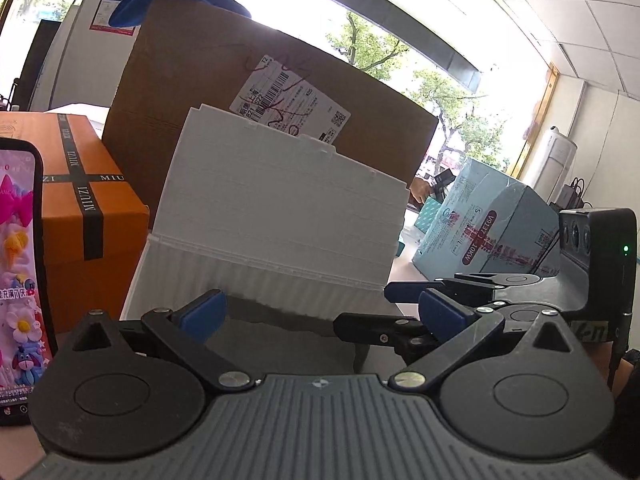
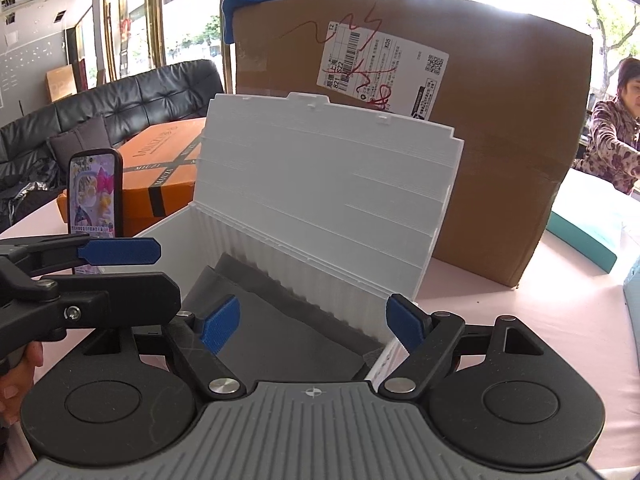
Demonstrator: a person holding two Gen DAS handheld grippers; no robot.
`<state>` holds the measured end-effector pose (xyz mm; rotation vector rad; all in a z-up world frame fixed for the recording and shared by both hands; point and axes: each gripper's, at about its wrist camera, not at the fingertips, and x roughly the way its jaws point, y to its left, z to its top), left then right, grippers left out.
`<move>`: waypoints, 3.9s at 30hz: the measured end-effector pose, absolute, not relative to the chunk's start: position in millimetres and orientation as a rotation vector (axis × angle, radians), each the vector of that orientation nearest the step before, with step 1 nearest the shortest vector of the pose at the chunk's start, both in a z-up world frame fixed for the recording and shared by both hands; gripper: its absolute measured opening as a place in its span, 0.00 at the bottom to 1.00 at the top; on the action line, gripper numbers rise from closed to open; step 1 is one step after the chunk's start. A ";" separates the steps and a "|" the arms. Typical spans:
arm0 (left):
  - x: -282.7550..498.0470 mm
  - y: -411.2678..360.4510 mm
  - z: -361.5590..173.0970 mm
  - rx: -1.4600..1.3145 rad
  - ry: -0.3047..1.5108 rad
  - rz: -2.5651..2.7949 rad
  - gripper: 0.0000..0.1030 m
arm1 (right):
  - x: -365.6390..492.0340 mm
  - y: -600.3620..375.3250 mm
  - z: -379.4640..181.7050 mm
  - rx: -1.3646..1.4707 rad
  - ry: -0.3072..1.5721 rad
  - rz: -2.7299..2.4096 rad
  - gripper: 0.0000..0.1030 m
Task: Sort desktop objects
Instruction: 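Open both grippers and release the grey cloth inside the white box, then withdraw both grippers from the white box toward the folded white napkin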
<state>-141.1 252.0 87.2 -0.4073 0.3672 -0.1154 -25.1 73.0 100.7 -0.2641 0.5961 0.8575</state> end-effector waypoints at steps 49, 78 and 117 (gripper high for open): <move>-150.1 263.2 83.4 -0.472 0.283 -0.143 1.00 | -31.8 99.3 88.5 -0.204 0.629 0.868 0.90; -164.8 196.2 69.2 -0.282 0.263 -0.253 1.00 | -139.6 -26.2 69.0 0.004 0.381 0.607 1.00; -114.8 18.8 11.8 -0.013 0.651 -0.395 1.00 | -178.2 -239.4 19.0 0.410 0.389 -0.108 1.00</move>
